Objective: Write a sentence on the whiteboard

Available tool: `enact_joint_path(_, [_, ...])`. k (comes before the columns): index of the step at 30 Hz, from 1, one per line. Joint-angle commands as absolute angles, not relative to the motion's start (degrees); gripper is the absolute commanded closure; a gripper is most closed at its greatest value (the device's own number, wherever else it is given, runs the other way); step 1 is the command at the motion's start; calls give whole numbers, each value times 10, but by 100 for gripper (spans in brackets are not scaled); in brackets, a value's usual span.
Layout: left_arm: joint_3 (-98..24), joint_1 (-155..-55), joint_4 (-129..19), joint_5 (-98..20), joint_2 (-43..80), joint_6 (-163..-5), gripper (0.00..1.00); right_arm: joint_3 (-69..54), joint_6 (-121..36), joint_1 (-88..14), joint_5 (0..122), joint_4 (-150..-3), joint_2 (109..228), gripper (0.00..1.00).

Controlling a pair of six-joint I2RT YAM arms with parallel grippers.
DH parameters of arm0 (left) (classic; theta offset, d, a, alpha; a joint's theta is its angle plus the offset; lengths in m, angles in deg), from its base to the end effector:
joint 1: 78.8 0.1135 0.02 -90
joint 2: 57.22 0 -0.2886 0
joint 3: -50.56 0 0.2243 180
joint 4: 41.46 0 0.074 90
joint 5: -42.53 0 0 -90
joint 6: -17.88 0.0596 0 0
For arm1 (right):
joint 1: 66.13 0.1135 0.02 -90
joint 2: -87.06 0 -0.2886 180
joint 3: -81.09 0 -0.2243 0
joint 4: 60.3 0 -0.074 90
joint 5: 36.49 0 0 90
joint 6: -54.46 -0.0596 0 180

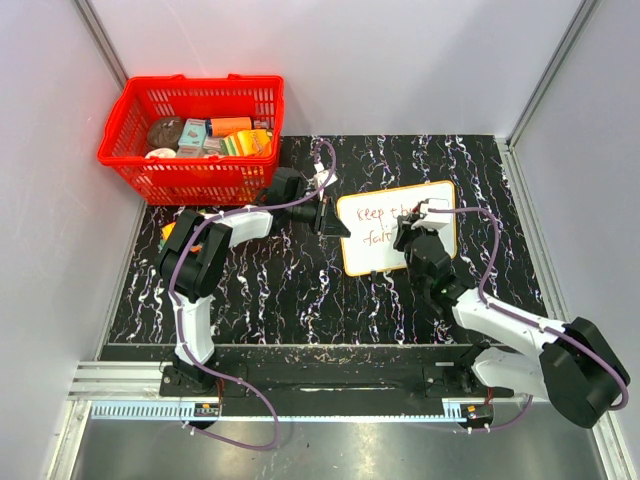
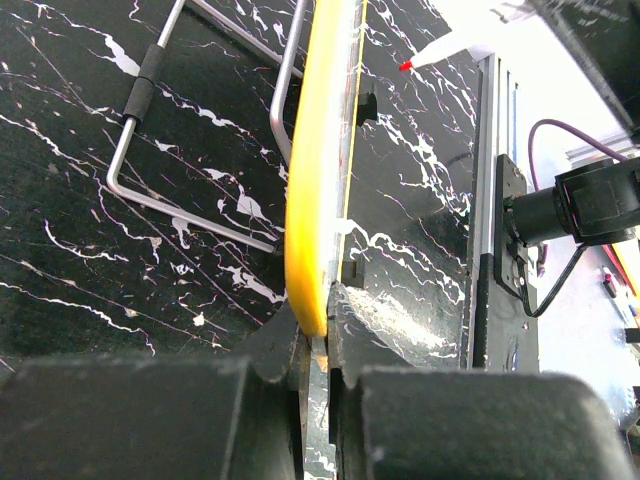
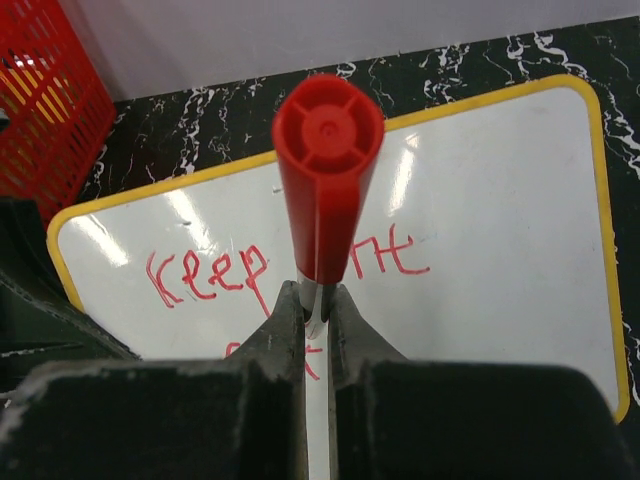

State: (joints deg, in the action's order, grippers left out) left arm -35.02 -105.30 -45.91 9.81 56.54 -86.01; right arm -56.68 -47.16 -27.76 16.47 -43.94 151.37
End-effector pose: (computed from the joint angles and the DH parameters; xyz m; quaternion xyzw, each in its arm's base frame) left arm 0.3566 -0.2338 0.2144 0.3132 0.7400 -0.5401 0.2502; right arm 0.1977 0.1107 0.2771 0.0447 0.7333 0.0553 0.6761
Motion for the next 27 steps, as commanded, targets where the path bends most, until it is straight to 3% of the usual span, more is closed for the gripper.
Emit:
enact_joint_path(1, [-330, -1068, -521, 45, 598, -772, 100, -529, -446, -289, 149, -406, 1526, 100])
enact_joint_path(27, [-330, -1068, -521, 44, 597, -772, 100, -524, -469, -316, 184, -391, 1579, 100])
